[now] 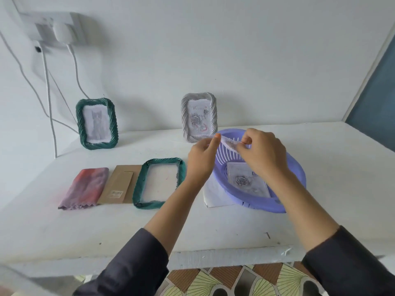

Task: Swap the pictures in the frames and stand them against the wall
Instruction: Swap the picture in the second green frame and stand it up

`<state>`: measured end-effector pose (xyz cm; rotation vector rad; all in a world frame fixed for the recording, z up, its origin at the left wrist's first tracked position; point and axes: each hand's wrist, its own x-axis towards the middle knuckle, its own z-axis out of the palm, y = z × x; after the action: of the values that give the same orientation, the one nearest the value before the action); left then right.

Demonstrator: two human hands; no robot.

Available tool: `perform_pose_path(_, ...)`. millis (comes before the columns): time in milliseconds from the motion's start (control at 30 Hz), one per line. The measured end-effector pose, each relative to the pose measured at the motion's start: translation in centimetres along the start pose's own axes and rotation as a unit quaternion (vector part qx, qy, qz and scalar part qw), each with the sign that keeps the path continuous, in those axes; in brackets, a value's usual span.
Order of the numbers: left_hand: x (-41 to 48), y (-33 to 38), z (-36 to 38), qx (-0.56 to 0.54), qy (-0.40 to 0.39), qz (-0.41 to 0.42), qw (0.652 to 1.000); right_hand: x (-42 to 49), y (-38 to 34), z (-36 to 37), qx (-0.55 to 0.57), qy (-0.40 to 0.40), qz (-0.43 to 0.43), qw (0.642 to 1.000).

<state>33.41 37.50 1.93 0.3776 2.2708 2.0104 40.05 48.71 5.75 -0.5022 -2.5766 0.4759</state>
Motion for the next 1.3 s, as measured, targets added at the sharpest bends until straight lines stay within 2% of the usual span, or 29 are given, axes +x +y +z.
perform_pose_path(100,-0.8,1.5,-1.1,-0.155,-0.035,-0.067,0.985,-1.6,-3.9,0.5,-0.012,0.003,-0.087,0.996)
perform_pose_path(233,-0.5,0.2,-4.1,-0.149,0.053,-0.056,0.986,-2.9,-7.0,3.1,-0.002,-0.061,-0.158,0.986)
perform_pose_path(300,-0.3,-0.8,-6.4,-0.135,0.078,-0.092,0.983,-3.0,-7.8,4.7,0.076,-0.119,-0.153,0.978)
perform_pose_path(367,0.0,-1.9,-8.7,-0.1,0.074,-0.125,0.984,-2.7,-8.3,6.5,0.145,-0.122,-0.118,0.975)
perform_pose_path(433,0.6,-3.0,-10.7,-0.054,0.072,-0.156,0.984,-2.2,-8.6,8.3,0.156,-0.095,-0.061,0.981)
perform_pose_path(533,1.2,-4.3,-13.0,-0.04,0.063,-0.194,0.978,-1.6,-9.1,10.6,0.19,-0.174,0.041,0.965)
perform_pose_path(600,1.5,-5.3,-14.0,-0.01,0.051,-0.193,0.98,-1.3,-9.3,12.2,0.221,-0.199,0.076,0.952)
perform_pose_path(667,1.8,-6.4,-15.0,0.101,0.043,-0.158,0.981,-1.1,-9.3,13.8,0.221,-0.196,0.095,0.951)
perform_pose_path(733,2.2,-7.4,-15.9,0.236,0.049,-0.106,0.965,-1.1,-9.5,14.9,0.209,-0.201,0.112,0.951)
perform_pose_path(800,2.8,-8.6,-16.7,0.341,0.038,-0.073,0.936,-1.1,-9.4,16.0,0.183,-0.208,0.115,0.954)
perform_pose_path(867,3.5,-10.0,-17.2,0.404,0.003,-0.087,0.911,-1.2,-9.3,16.9,0.153,-0.198,0.108,0.962)
perform_pose_path(1133,3.6,-10.9,-18.1,0.454,-0.07,-0.081,0.885,-1.6,-9.2,16.8,0.054,-0.195,0.072,0.977)
perform_pose_path(1300,3.6,-10.4,-18.2,0.452,-0.082,-0.083,0.885,-1.3,-7.5,16.8,0.046,-0.253,0.024,0.966)
